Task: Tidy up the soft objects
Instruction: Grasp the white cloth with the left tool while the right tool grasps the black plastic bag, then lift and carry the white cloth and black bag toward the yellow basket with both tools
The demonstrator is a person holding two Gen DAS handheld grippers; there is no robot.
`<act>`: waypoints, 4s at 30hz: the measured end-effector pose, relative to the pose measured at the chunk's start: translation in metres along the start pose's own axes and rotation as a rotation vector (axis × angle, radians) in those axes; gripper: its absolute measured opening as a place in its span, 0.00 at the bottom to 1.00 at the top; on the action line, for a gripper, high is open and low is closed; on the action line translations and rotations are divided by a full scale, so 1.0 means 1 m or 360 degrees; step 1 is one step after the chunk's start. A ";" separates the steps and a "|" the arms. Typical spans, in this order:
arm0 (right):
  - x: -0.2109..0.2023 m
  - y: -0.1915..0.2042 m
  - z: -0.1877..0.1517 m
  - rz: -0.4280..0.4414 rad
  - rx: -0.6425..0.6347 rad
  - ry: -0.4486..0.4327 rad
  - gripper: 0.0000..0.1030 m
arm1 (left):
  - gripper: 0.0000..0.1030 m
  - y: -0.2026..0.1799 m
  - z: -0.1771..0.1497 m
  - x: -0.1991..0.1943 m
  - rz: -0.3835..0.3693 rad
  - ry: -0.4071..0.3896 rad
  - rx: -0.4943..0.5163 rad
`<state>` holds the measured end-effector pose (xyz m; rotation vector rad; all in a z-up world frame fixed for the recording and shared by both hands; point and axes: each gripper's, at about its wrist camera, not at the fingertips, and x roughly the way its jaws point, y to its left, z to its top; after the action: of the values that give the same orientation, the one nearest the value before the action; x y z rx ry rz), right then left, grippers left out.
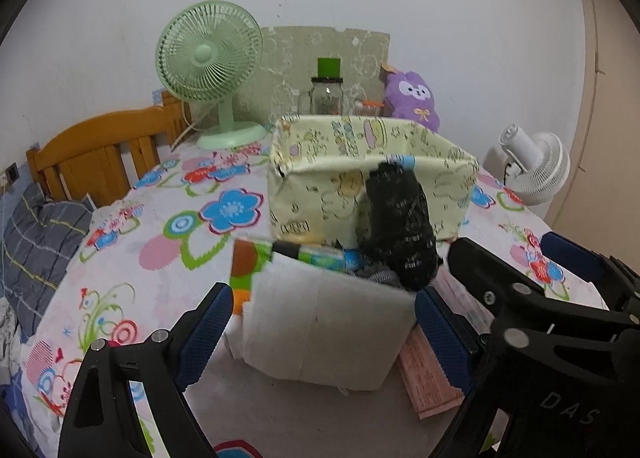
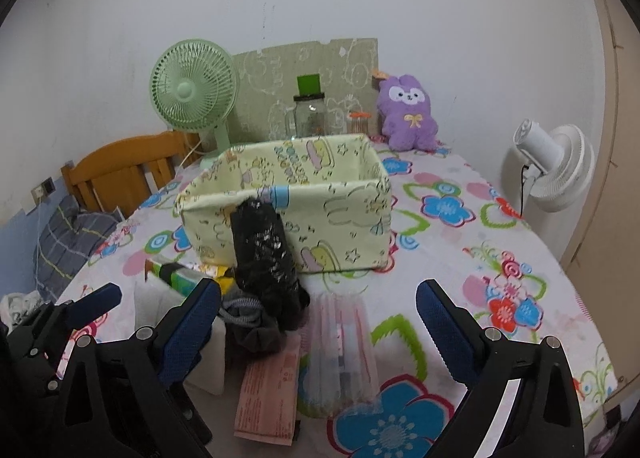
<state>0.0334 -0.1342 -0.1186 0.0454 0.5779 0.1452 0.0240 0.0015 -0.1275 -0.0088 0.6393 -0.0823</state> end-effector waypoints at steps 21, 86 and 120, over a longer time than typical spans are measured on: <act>0.025 0.008 -0.006 -0.0003 -0.0039 0.0087 0.96 | 0.61 0.001 -0.008 0.020 -0.0067 0.0081 0.0006; -0.034 0.013 0.053 0.0039 -0.0023 -0.0143 0.46 | 0.51 -0.027 0.048 -0.047 -0.0013 -0.0218 0.0021; -0.017 0.004 0.114 0.0029 -0.0060 -0.0174 0.46 | 0.51 -0.036 0.113 -0.029 -0.0016 -0.0292 0.0101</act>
<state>0.0812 -0.1328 -0.0137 0.0217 0.4653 0.1704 0.0653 -0.0342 -0.0181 0.0410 0.4533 -0.1104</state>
